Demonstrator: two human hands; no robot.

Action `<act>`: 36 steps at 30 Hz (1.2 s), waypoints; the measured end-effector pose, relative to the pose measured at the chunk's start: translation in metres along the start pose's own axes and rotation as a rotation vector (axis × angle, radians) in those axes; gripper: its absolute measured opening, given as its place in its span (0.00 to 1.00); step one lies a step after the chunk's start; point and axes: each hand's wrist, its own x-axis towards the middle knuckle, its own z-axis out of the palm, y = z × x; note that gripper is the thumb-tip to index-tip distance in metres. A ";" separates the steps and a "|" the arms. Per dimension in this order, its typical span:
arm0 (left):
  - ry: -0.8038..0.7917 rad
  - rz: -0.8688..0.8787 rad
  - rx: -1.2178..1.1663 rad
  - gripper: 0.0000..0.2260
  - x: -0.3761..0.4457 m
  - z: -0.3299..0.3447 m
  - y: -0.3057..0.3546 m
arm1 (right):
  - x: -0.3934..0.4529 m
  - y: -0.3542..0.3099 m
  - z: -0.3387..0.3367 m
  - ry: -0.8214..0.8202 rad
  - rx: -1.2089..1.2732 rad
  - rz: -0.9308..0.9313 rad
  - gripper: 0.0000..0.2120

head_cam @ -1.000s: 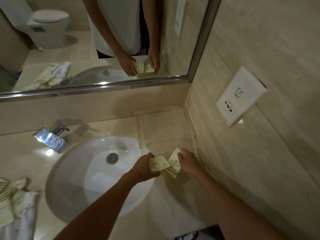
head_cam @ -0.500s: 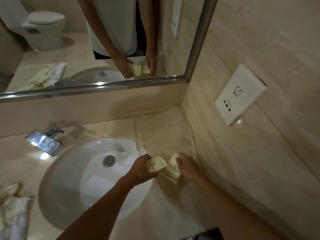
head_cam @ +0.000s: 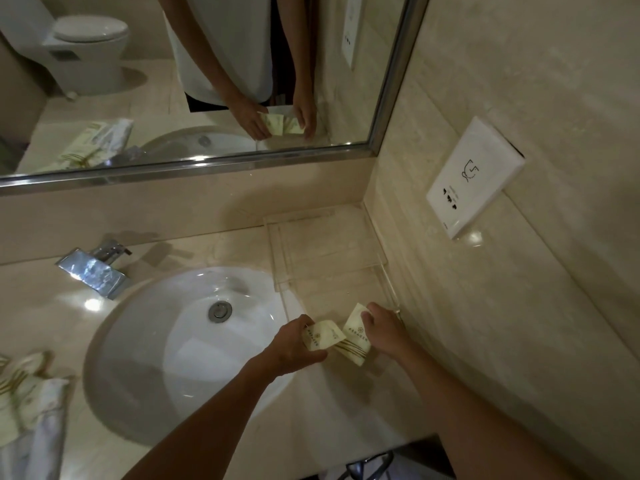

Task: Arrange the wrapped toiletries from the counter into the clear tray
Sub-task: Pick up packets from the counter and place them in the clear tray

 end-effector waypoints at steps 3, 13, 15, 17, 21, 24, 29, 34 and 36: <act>-0.008 -0.009 -0.004 0.27 -0.005 0.003 0.002 | -0.007 0.002 0.002 -0.002 0.013 0.011 0.09; 0.032 0.002 0.048 0.28 -0.010 0.000 0.003 | -0.004 -0.012 -0.006 -0.050 0.150 0.114 0.12; 0.061 0.018 0.062 0.29 -0.009 -0.003 0.005 | -0.001 -0.016 -0.007 -0.054 0.222 0.142 0.15; 0.094 0.017 0.090 0.30 -0.008 -0.008 0.006 | 0.002 -0.020 -0.006 -0.061 0.345 0.181 0.16; 0.164 0.019 0.119 0.29 -0.007 -0.021 0.001 | 0.008 -0.030 -0.003 -0.075 0.649 0.292 0.14; 0.204 0.011 0.125 0.29 -0.008 -0.030 -0.005 | 0.017 -0.042 0.004 -0.086 0.836 0.346 0.14; 0.244 0.007 0.137 0.29 -0.009 -0.042 -0.019 | 0.038 -0.061 0.024 -0.079 0.832 0.364 0.13; 0.263 0.001 0.127 0.29 -0.008 -0.050 -0.024 | 0.054 -0.072 0.038 -0.047 0.742 0.309 0.11; 0.257 -0.002 0.128 0.29 -0.007 -0.050 -0.024 | 0.057 -0.074 0.040 -0.040 0.728 0.297 0.12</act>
